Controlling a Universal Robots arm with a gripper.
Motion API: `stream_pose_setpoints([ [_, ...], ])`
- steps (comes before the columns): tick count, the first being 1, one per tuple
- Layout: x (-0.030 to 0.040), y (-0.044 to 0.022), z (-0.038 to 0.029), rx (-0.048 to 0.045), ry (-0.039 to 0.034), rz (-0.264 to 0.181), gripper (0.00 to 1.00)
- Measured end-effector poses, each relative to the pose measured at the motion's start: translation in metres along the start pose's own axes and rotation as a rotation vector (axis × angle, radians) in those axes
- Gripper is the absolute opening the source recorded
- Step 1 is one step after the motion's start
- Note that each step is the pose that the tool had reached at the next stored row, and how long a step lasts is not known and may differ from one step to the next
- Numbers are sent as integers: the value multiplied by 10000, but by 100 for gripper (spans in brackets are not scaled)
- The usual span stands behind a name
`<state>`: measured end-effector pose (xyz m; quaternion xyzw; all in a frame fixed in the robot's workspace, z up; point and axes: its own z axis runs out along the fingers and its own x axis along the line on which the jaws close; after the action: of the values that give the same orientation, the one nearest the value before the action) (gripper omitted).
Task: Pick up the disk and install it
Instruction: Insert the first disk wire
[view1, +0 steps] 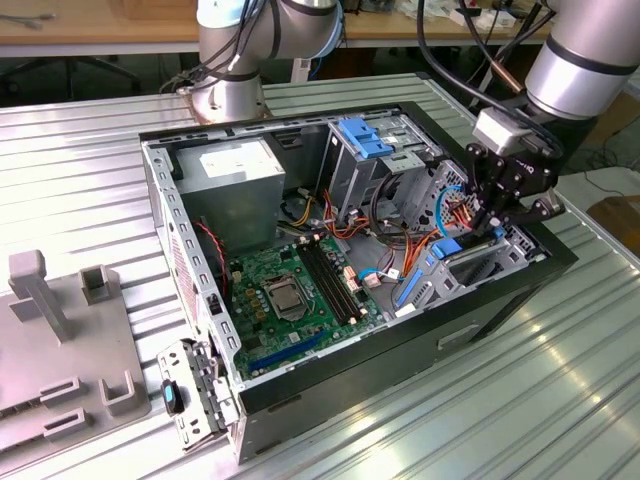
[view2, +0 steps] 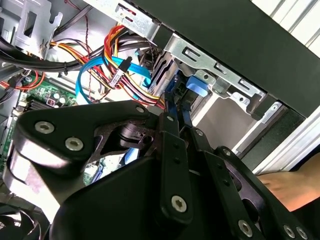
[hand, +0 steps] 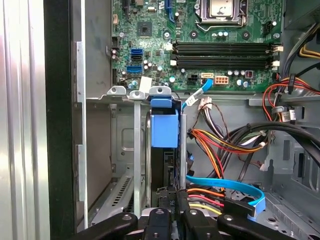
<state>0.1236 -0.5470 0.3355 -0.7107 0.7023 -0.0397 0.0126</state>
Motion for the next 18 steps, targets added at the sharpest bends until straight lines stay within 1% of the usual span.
stream_pose_setpoints([
  [3,-1,0,1,2,-5,0,16],
  [4,-1,-1,-1,2,-26,1,17],
  [5,0,-2,-25,2,-24,2,17],
  [6,3,-8,-97,0,-1,-1,24],
  [7,7,-14,-182,1,-5,1,24],
  [8,8,-16,-218,1,-4,1,24],
  [9,8,-18,-239,1,-5,0,24],
  [12,9,-18,-240,1,-3,1,24],
  [13,9,-18,-240,1,-3,1,22],
  [15,9,-18,-240,0,0,0,11],
  [18,9,-18,-240,0,3,0,11],
])
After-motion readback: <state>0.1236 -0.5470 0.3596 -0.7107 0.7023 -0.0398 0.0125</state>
